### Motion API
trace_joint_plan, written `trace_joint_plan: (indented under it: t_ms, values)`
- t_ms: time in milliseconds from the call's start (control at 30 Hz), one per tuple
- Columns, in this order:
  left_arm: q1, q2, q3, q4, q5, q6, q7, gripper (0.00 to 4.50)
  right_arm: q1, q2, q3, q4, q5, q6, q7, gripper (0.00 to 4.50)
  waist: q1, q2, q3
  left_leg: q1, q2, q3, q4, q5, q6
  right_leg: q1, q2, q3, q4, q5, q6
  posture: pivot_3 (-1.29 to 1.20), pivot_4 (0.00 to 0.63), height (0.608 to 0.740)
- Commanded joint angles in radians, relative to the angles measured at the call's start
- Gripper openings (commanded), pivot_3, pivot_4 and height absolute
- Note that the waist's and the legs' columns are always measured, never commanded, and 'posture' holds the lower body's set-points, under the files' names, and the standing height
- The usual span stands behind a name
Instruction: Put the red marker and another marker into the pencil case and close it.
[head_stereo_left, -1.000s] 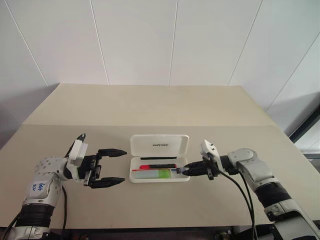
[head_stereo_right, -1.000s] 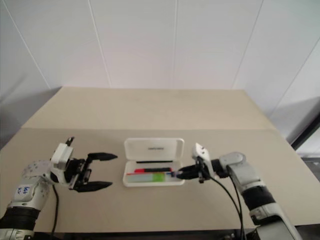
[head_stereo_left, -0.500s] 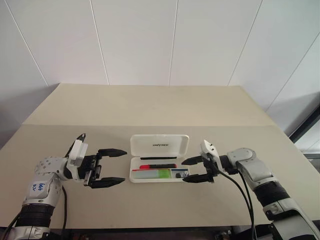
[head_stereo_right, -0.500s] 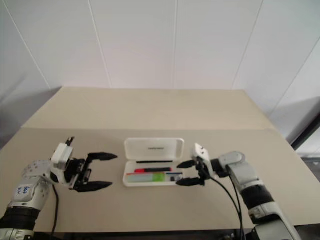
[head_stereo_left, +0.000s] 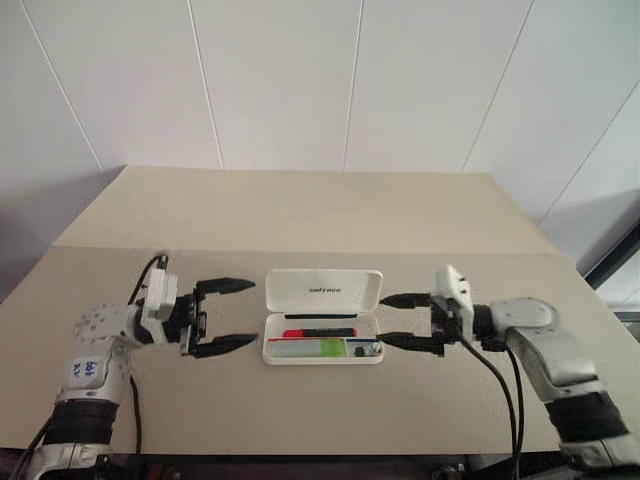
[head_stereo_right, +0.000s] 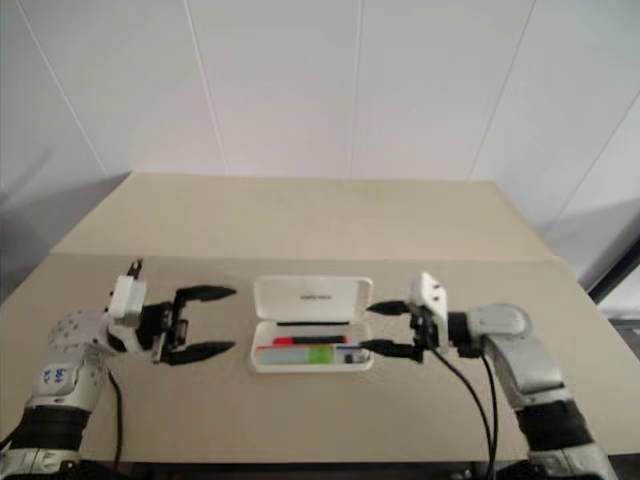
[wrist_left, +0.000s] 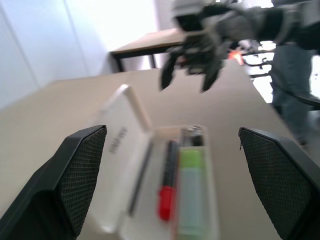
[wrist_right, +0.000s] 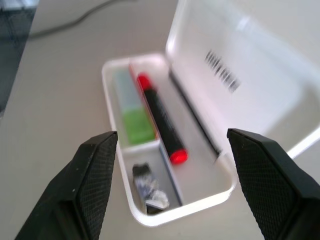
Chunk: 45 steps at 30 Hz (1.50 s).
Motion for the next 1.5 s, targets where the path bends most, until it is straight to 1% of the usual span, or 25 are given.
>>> trace_joint_plan:
  t_ms: [33,100,167,333,433,467,500,700,833,900,933,1133,1233,1333,1433,1500]
  values:
    - [-0.075,-0.005,0.007,0.066,0.046,-0.047,0.048,4.50,0.055,-0.021,-0.119,-0.125,0.087,0.017,-0.062,4.47,0.003,0.000,0.000,0.000,0.000,0.000,0.000,0.000,0.000,0.000,0.000,0.000,0.000,0.000,0.000,0.00,0.150,0.740]
    - [-0.134,-0.022,0.005,0.141,0.061,-0.082,0.049,4.50,0.086,-0.013,-0.192,-0.171,0.148,0.041,-0.118,4.47,0.006,0.000,0.000,0.000,0.000,0.000,0.002,0.000,0.000,0.000,0.000,0.000,0.000,0.000,0.001,0.00,0.150,0.740]
    - [-0.184,-0.033,0.001,0.213,0.082,-0.112,0.047,4.50,0.112,-0.017,-0.236,-0.201,0.178,0.055,-0.159,4.47,0.007,0.000,0.000,0.000,0.000,0.001,0.003,0.000,0.000,0.001,0.000,0.000,0.000,0.001,0.001,0.00,0.150,0.740]
    - [-0.309,-0.041,-0.041,0.397,0.148,-0.157,0.003,4.50,0.195,-0.045,-0.296,-0.250,0.188,0.063,-0.215,4.47,0.013,0.000,0.000,0.000,0.000,0.001,0.003,0.000,0.000,0.001,0.000,0.001,-0.001,0.001,0.001,0.00,0.150,0.740]
    - [-0.406,-0.057,-0.038,0.529,0.154,-0.131,-0.004,4.50,0.242,-0.048,-0.326,-0.278,0.208,0.066,-0.241,4.47,0.018,0.000,0.000,-0.001,0.000,0.001,0.003,0.000,0.000,0.001,0.000,0.001,-0.002,0.001,0.001,0.00,0.150,0.740]
    - [-0.443,-0.063,-0.033,0.579,0.154,-0.110,-0.001,4.13,0.256,-0.048,-0.332,-0.286,0.213,0.065,-0.249,4.50,0.019,0.000,0.000,-0.001,0.000,0.001,0.003,0.000,0.000,0.001,0.000,0.001,-0.002,0.001,0.001,0.00,0.150,0.740]
    - [-0.475,-0.067,-0.031,0.624,0.159,-0.097,-0.001,3.97,0.268,-0.047,-0.337,-0.293,0.218,0.065,-0.256,4.50,0.020,-0.001,0.000,-0.001,0.000,0.001,0.003,0.000,0.000,0.001,0.000,0.000,-0.002,0.001,0.001,0.00,0.150,0.740]
    - [-0.616,-0.079,-0.043,0.842,0.235,-0.129,0.016,2.16,0.313,-0.049,-0.353,-0.296,0.225,0.051,-0.276,4.50,0.018,-0.001,0.001,-0.002,0.000,0.001,0.003,-0.001,0.001,0.001,0.000,0.000,-0.002,0.001,0.001,0.00,0.150,0.740]
    - [-0.664,-0.081,-0.046,0.921,0.285,-0.145,0.029,0.89,0.321,-0.050,-0.349,-0.300,0.227,0.046,-0.285,4.50,0.018,-0.001,0.001,-0.002,0.000,0.001,0.002,-0.001,0.001,0.000,0.000,0.000,-0.002,0.001,0.001,0.00,0.150,0.740]
    - [-0.676,-0.083,-0.051,0.950,0.312,-0.149,0.036,0.18,0.322,-0.051,-0.348,-0.300,0.228,0.046,-0.288,4.50,0.019,-0.001,0.001,-0.002,0.000,0.001,0.002,-0.001,0.001,0.000,0.000,0.000,-0.002,0.001,0.001,0.00,0.150,0.740]
    - [-0.679,-0.085,-0.055,0.962,0.326,-0.150,0.041,0.02,0.323,-0.053,-0.348,-0.299,0.228,0.045,-0.288,4.50,0.019,-0.001,0.001,-0.002,0.000,0.001,0.002,-0.001,0.001,0.000,0.000,0.000,-0.002,0.001,0.001,0.00,0.150,0.740]
    - [-0.676,-0.098,-0.117,1.016,0.441,-0.136,0.056,0.02,0.326,-0.069,-0.352,-0.283,0.228,0.039,-0.274,4.50,0.021,-0.002,0.001,-0.002,0.000,0.001,0.002,-0.001,0.001,0.000,0.000,0.000,-0.002,0.001,0.001,0.00,0.150,0.740]
    - [-0.679,-0.108,-0.131,1.035,0.478,-0.105,0.069,0.02,0.325,-0.082,-0.355,-0.278,0.229,0.040,-0.268,4.50,0.020,-0.002,0.001,-0.002,0.000,0.001,0.002,-0.001,0.001,0.000,0.000,0.000,-0.002,0.001,0.001,0.00,0.150,0.740]
    - [-0.692,-0.116,-0.126,1.053,0.497,-0.031,0.102,0.02,0.326,-0.091,-0.359,-0.281,0.233,0.044,-0.267,4.50,0.021,-0.002,0.001,-0.002,0.000,0.001,0.002,-0.001,0.001,0.000,0.000,0.000,-0.002,0.001,0.001,0.00,0.150,0.740]
    - [-0.701,-0.123,-0.112,1.052,0.489,0.017,0.046,0.02,0.331,-0.096,-0.361,-0.287,0.237,0.047,-0.268,4.50,0.020,-0.002,0.001,-0.002,0.000,0.001,0.002,-0.001,0.001,0.000,0.000,0.000,-0.002,0.001,0.001,0.00,0.150,0.740]
    - [-0.708,-0.126,-0.099,1.047,0.473,0.039,-0.025,0.02,0.337,-0.101,-0.363,-0.291,0.247,0.051,-0.264,4.50,0.021,-0.002,0.001,-0.002,0.000,0.001,0.002,-0.001,0.001,0.000,0.000,0.000,-0.002,0.001,0.001,0.00,0.150,0.740]
